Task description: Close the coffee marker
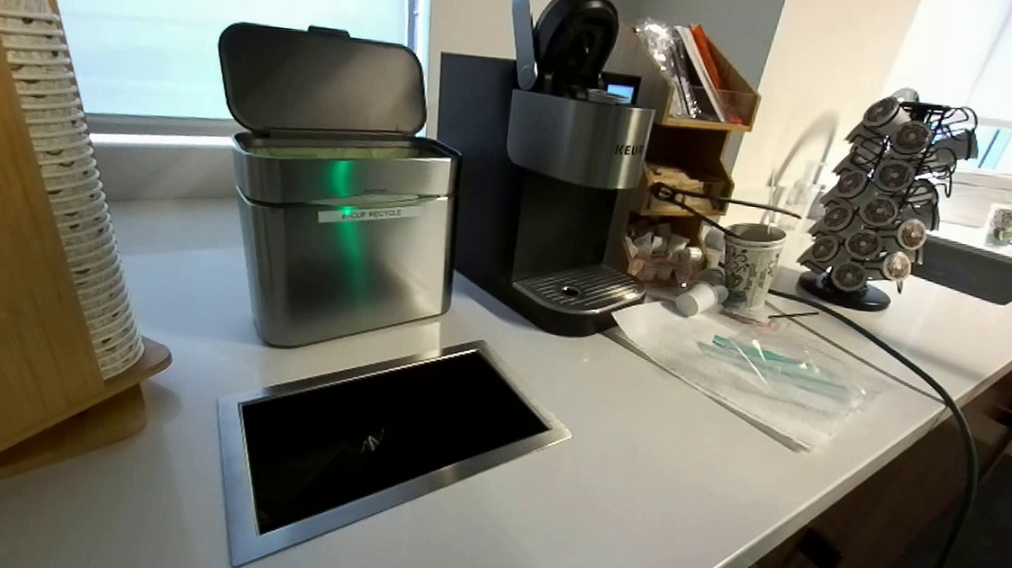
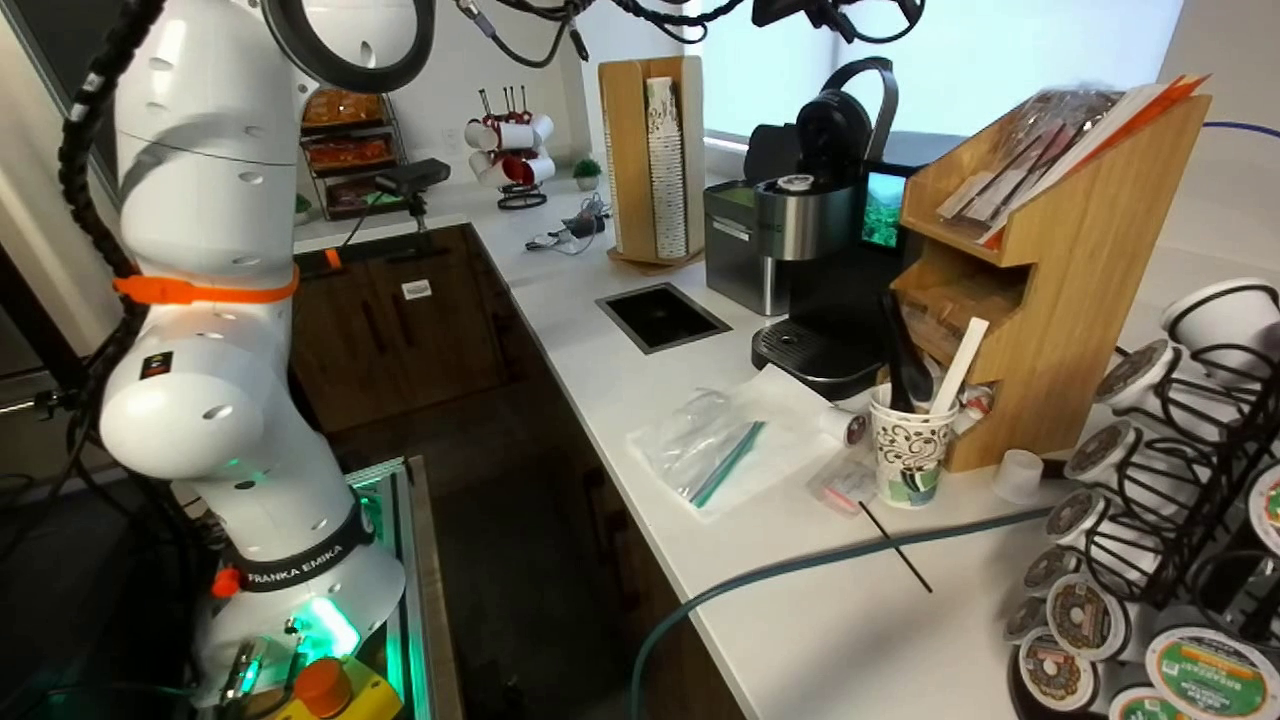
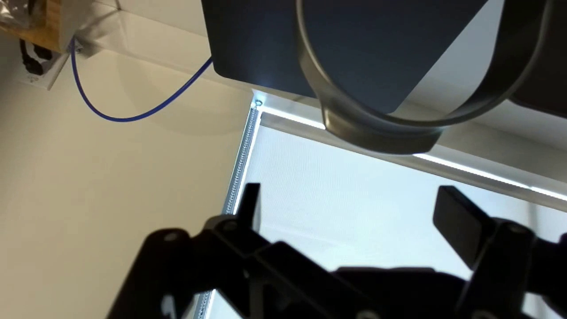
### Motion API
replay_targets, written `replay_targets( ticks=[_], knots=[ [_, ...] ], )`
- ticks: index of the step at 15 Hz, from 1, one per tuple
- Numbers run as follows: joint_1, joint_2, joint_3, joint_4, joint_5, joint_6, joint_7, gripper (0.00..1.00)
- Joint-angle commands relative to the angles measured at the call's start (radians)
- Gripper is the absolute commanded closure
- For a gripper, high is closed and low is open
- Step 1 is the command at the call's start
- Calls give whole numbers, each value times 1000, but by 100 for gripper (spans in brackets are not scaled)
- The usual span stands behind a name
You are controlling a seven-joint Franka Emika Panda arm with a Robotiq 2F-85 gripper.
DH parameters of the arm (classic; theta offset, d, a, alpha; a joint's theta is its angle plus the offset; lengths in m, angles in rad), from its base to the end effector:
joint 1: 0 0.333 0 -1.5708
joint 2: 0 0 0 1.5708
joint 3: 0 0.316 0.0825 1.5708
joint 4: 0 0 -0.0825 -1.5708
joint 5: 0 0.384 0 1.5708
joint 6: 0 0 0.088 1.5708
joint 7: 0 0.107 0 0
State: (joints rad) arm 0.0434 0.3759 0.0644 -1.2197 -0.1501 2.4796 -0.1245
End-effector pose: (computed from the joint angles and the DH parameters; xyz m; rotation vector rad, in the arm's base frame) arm 0.7139 0.0666 0.6702 2.7012 0.3963 1.2907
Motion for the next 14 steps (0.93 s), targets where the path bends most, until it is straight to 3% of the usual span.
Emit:
replay_targets(
  ticks=[1, 6, 14],
  knots=[
    [20, 86, -11, 105, -3, -3, 88, 0],
    [56, 160, -48, 226, -22, -99, 257, 0],
    [47, 231, -17, 372, 54, -295, 360, 0]
  ],
)
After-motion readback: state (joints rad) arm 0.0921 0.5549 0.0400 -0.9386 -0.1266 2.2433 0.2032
